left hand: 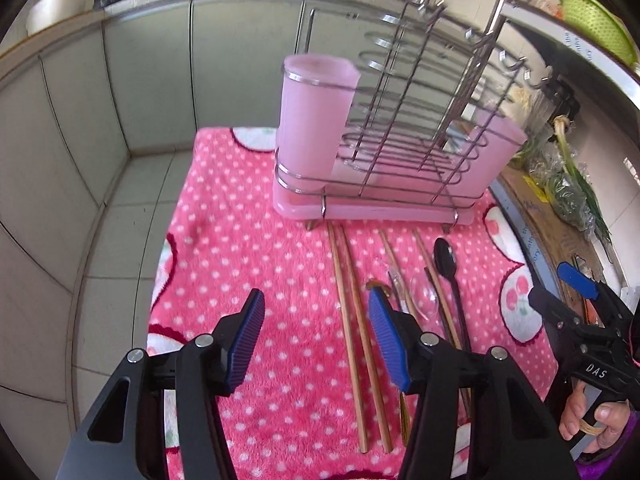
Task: Organize utensils
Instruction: 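Lower the left tool to a wooden chopstick while the right tool lowers to the black spoon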
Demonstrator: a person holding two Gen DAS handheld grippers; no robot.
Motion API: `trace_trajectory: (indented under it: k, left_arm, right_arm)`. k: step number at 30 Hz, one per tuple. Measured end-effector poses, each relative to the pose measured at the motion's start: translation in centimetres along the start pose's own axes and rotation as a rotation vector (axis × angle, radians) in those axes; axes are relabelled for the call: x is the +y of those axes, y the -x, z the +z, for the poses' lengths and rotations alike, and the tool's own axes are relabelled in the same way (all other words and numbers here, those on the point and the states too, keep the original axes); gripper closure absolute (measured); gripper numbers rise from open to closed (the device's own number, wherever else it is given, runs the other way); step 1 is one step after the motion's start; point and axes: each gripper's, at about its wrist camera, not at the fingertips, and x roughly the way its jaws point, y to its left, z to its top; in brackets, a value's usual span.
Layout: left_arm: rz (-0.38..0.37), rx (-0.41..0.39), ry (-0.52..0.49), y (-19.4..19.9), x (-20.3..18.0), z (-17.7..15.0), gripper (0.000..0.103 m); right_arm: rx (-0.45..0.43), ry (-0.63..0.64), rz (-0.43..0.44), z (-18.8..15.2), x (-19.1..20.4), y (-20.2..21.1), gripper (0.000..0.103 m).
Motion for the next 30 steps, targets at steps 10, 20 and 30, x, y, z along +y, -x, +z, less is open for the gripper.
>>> trace_trajectory:
  k: [10, 20, 30]
  left_arm:
    - [-0.064, 0.232, 0.054, -6.6, 0.2, 3.2, 0.083]
    - [-0.037, 0.357, 0.005, -12.6, -1.6, 4.1, 0.088]
    - [-0.026, 0.332, -0.017, -13.9, -1.9, 3.6, 0.096]
  right_arm:
    - [0.113, -0.187, 0.133, 1.1, -3.0, -2.5, 0.048]
    - [0.193, -0.244, 0.170, 1.6, -3.0, -5.8, 0.055]
    - [0.274, -0.213, 0.170, 2.1, -2.5, -8.0, 0.071]
